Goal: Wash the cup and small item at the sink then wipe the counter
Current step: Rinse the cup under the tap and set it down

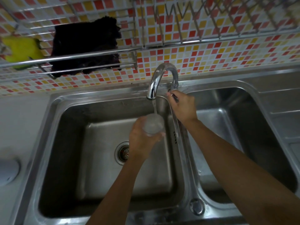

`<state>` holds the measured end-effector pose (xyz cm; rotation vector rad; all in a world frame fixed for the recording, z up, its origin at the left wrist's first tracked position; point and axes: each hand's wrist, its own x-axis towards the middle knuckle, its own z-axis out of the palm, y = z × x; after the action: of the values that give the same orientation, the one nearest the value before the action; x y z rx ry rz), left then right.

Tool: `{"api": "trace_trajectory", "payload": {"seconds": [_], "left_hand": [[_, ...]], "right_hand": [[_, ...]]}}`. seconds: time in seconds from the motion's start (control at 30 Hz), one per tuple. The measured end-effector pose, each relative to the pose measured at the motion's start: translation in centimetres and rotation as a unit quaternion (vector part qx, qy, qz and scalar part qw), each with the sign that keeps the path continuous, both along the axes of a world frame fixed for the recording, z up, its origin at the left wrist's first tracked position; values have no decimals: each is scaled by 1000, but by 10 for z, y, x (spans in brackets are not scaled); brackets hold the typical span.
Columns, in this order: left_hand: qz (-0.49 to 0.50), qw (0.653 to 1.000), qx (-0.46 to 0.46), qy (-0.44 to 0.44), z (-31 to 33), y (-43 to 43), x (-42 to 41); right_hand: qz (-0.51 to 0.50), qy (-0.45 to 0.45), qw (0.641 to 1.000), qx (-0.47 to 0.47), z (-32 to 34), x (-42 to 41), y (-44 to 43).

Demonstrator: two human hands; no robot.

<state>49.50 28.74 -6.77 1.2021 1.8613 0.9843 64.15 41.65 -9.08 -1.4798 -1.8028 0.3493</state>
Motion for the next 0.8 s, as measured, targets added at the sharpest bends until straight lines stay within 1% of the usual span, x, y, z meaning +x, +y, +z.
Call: {"api": "trace_trajectory", "payload": {"seconds": [0.03, 0.13, 0.17, 0.27, 0.37, 0.43, 0.5, 0.67, 0.73, 0.8], "left_hand": [[10, 1000, 2, 2, -2, 3, -2], [-52, 998, 10, 21, 0, 6, -1], [-59, 998, 16, 25, 3, 7, 1], [-38, 999, 33, 16, 9, 15, 4], [-70, 996, 41, 25, 12, 18, 6], [-55, 997, 45, 24, 14, 19, 5], [-37, 998, 47, 28, 16, 20, 2], [-41, 997, 36, 52, 21, 24, -5], [-65, 995, 48, 60, 25, 24, -6], [-71, 995, 54, 48, 27, 20, -5]], "right_hand": [[-1, 0, 1000, 2, 0, 0, 0], [-10, 8, 1000, 5, -1, 0, -1], [-15, 18, 1000, 4, -1, 0, -2], [-36, 80, 996, -1, 0, 0, -4], [-52, 127, 990, -9, -2, -5, -6], [-63, 149, 987, -17, -3, -8, -7], [-70, 156, 985, -24, -3, -10, -8], [-63, 153, 985, -42, 0, -8, -9], [-64, 161, 984, -51, 1, -9, -10], [-69, 176, 980, -66, 4, -12, -12]]}}
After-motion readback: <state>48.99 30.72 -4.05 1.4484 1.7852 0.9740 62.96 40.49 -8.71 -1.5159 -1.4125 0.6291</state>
